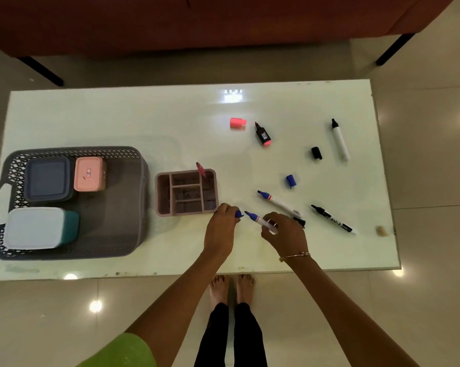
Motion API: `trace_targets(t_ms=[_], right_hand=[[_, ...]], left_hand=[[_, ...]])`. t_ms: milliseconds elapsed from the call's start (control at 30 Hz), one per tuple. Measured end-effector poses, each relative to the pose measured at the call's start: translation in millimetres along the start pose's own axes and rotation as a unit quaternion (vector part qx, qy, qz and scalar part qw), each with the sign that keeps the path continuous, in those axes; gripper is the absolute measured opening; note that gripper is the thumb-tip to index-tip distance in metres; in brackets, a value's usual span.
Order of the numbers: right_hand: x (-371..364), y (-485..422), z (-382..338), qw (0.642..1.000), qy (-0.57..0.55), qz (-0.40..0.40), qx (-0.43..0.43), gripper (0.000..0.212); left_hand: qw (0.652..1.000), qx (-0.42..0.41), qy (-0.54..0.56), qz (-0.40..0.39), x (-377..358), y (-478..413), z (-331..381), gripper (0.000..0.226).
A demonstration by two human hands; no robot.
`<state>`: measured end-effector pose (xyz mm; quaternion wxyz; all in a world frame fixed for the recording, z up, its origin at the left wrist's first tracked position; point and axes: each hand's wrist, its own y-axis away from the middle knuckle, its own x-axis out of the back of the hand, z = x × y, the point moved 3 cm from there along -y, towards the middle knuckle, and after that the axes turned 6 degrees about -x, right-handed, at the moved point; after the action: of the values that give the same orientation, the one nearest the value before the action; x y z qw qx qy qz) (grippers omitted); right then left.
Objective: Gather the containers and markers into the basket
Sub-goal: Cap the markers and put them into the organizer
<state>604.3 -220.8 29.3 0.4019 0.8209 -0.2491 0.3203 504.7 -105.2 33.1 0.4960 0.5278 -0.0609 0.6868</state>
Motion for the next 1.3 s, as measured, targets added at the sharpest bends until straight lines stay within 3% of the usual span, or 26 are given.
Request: trace_targets(t_ms=[233, 400, 667, 967, 1300], right_hand=[[23.3, 7.5, -16.8, 0.997, 0.029, 0.004, 0.069, 0.021], [35.6, 5.6, -20.8, 0.991, 0.025, 0.016, 0.127, 0.022], [36.3, 1.5, -26.0, 0.984, 0.073, 0.01, 0.165, 0.021], [48.0, 2.6, -38.0, 0.993, 0.048, 0.029, 0.107, 0.028], [41.3, 3.7, -50.5, 0.986, 0.066, 0.018, 0.154, 0.025]], left_hand=[[0.998, -0.049, 0.021, -0.025, 28.0, 3.5, 19.3, 0.035], [0.993, -0.044, 0.064, -0.089, 53.3, 0.7, 25.3, 0.035], [0.985, -0.057, 0.03, -0.16, 62.0, -4.3, 28.6, 0.029], [0.993, -0.034, 0.1, -0.059, 75.1, -5.4, 32.6, 0.032], [0.993, -0.062, 0.04, -0.092, 71.5, -0.8, 26.4, 0.031]])
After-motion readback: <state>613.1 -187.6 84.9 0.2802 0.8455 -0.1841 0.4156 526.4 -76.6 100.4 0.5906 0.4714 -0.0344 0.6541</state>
